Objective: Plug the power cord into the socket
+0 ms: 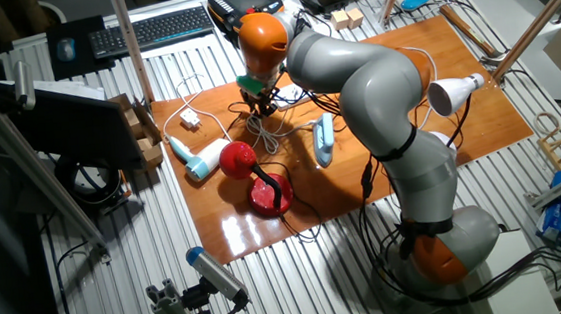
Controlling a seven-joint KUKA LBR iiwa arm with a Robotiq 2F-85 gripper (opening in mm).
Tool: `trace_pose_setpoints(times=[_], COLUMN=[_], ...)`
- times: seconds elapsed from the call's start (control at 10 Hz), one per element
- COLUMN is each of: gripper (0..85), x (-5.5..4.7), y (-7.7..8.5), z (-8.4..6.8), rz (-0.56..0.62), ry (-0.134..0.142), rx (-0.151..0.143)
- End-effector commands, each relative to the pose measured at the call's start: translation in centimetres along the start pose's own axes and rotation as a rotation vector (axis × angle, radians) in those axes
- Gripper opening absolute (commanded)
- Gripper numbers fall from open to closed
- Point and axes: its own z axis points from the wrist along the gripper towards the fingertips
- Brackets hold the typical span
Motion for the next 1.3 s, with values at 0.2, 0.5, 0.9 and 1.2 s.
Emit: trace_pose_setpoints(times=[0.2, 0.5, 0.9, 1.2], gripper=[34.0, 51.0, 51.0, 51.0], x=[0.01, 0.26, 0.37, 0.72], y=[-0.02, 0.11, 0.20, 0.34], z=[0.08, -0.08, -0.28, -0.48], rz=[0.000, 0.000, 0.000, 0.003], ry=[0.000, -0.008, -0.010, -0.011], rx=[0.004, 0.012, 0.014, 0.017])
